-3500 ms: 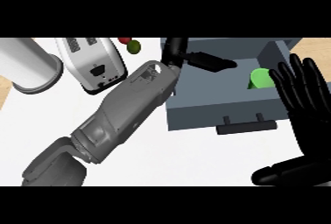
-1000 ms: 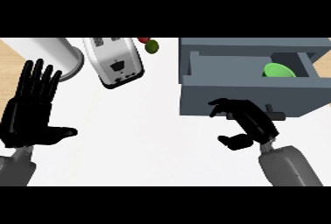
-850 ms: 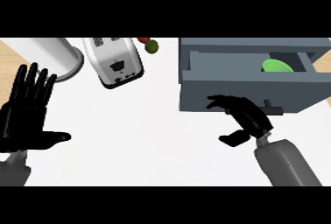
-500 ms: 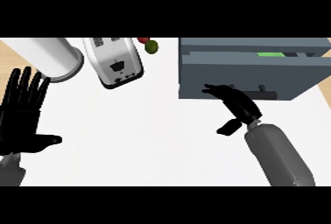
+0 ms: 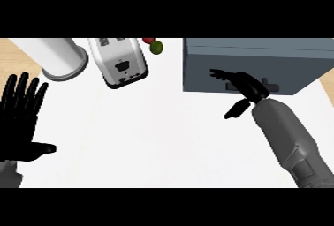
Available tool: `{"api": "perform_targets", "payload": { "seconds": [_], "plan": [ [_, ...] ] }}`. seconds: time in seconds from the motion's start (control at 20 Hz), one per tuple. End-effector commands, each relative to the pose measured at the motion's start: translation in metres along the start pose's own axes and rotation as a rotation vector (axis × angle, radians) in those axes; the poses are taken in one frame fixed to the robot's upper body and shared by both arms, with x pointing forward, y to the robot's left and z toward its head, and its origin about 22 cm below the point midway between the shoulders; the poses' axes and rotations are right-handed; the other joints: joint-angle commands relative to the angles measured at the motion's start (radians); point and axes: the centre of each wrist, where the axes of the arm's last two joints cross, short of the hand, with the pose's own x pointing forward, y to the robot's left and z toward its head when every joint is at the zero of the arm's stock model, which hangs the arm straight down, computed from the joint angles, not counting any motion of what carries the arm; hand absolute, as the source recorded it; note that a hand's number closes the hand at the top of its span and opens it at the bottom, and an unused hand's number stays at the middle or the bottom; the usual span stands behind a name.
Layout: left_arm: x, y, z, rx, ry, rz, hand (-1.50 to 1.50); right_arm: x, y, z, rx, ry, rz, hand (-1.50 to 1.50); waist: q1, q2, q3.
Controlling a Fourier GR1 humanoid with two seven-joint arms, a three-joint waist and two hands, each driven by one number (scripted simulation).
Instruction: Pick up the cup, place it into the drawer and close the drawer
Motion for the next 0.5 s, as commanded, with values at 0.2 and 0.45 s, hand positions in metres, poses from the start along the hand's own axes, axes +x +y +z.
{"api": "perform_targets", "payload": {
  "seconds": [0.2, 0.45],
  "plan": [
    [-0.002, -0.004, -0.023, -0.016, 0.014, 0.024, -1.5, -0.012, -0.037, -0.006, 0.014, 0.091, -0.003, -1.5, 0.024, 0.036, 0.008],
    [-0.007, -0.007, -0.01, -0.038, 0.008, -0.004, -1.5, -0.026, -0.056, 0.007, -0.009, 0.109, -0.013, -1.5, 0.046, 0.04, 0.009]
  ]
}}
